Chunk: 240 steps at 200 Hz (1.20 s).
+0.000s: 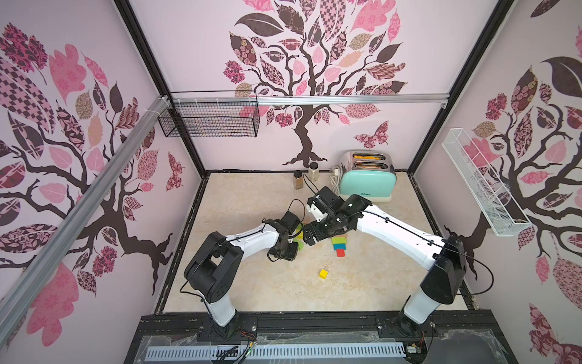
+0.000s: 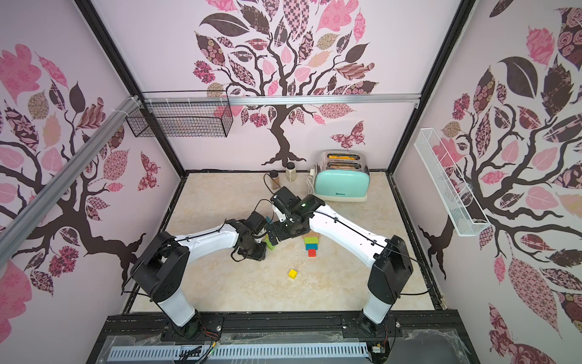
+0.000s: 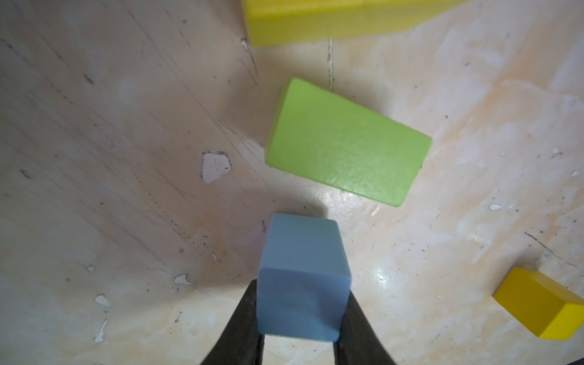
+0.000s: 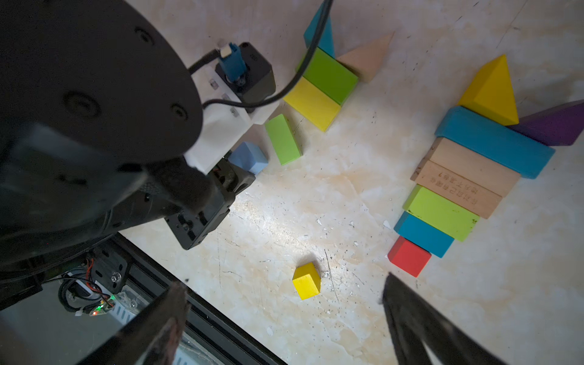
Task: Assemble a carrot with building blocks
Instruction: Pick up the building block from the center of the board, then assemble the building block at the center of the board.
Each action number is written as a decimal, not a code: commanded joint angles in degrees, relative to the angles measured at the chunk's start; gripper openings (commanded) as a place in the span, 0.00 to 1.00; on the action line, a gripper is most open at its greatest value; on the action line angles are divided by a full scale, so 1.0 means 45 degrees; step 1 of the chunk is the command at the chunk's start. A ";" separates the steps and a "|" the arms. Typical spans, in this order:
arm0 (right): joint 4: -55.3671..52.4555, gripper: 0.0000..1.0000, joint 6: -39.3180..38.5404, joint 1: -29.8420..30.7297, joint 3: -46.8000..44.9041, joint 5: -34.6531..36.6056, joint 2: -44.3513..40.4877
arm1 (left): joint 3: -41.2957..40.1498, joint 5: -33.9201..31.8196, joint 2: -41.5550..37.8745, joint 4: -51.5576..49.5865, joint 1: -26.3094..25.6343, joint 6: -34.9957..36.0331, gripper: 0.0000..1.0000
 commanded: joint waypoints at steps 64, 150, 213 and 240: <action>0.0012 0.99 -0.0205 -0.0052 -0.0156 0.0206 -0.0517 | 0.1208 -0.0479 0.1236 0.0018 -0.0651 -0.0799 0.30; -0.0009 0.99 -0.0368 -0.0263 -0.0264 0.0186 -0.0695 | 0.2179 -0.1407 0.2062 -0.0565 -0.0651 -0.1396 0.31; -0.0028 0.99 -0.0445 -0.0316 -0.0252 0.0031 -0.0621 | 0.1961 -0.1294 0.1921 -0.0506 -0.0651 -0.1523 0.49; -0.0028 0.99 -0.0421 -0.0311 -0.0160 -0.0029 -0.0559 | 0.1717 -0.1091 0.1666 -0.0242 -0.0651 -0.1620 0.66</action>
